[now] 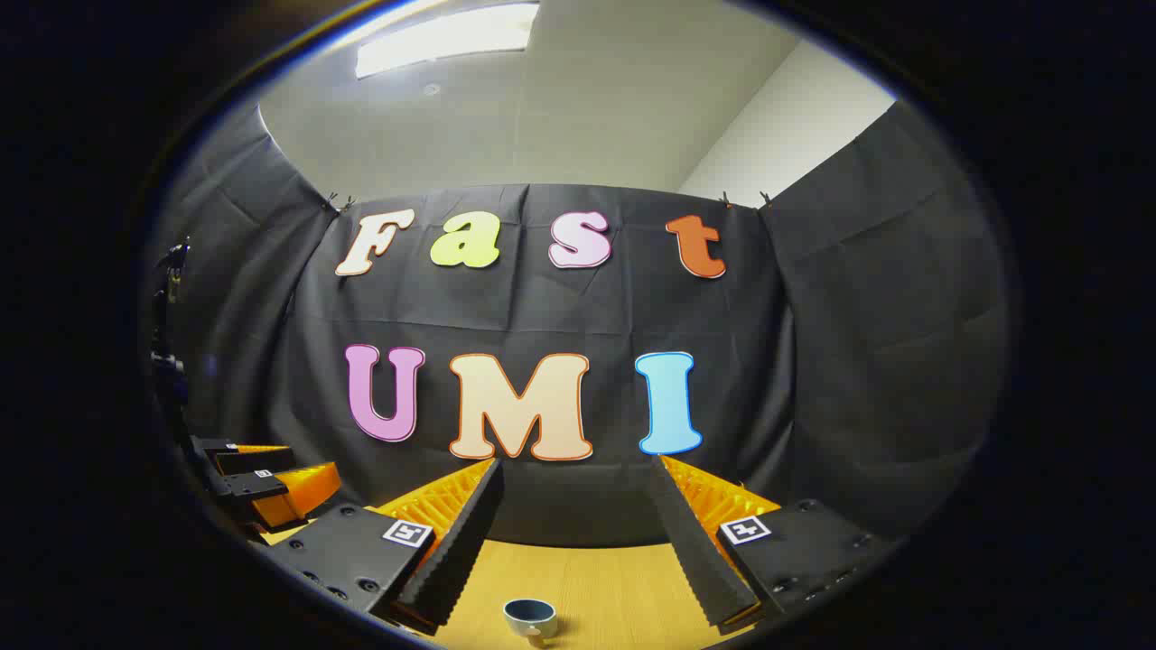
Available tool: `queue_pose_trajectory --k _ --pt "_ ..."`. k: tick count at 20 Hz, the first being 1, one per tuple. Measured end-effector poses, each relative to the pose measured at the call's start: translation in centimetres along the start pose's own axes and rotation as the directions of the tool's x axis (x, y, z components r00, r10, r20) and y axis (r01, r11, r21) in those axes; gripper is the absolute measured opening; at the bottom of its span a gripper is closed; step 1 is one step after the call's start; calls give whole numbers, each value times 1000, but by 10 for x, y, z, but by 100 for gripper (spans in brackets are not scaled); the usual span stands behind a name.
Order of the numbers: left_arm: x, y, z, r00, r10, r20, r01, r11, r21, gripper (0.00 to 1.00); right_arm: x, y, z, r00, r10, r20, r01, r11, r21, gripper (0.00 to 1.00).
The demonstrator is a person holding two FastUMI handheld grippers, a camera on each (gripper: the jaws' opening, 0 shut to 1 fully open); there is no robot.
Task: Put the toothbrush and toothpaste on the desktop into the cup, then pick up the cup and place it on the coaster on the desktop.
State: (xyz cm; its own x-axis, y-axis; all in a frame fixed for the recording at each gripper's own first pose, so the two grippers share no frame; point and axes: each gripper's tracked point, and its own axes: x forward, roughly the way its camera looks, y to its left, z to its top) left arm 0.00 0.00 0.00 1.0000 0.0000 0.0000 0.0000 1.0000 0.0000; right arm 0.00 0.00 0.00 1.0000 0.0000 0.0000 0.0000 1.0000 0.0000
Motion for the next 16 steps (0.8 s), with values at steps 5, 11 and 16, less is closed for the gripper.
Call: queue_pose_trajectory --k 5,11,16 --pt "-1 10 6 1000 20 12 -21 1000 22 94 8 9 -5 1000 25 -9 -25 1000 14 100" --pt "-4 23 6 998 55 9 -55 998 24 94 11 24 -15 997 64 -37 -64 998 8 100" --pt "-7 27 2 997 75 5 -75 997 22 94 9 31 -36 992 88 -89 -88 996 5 99"
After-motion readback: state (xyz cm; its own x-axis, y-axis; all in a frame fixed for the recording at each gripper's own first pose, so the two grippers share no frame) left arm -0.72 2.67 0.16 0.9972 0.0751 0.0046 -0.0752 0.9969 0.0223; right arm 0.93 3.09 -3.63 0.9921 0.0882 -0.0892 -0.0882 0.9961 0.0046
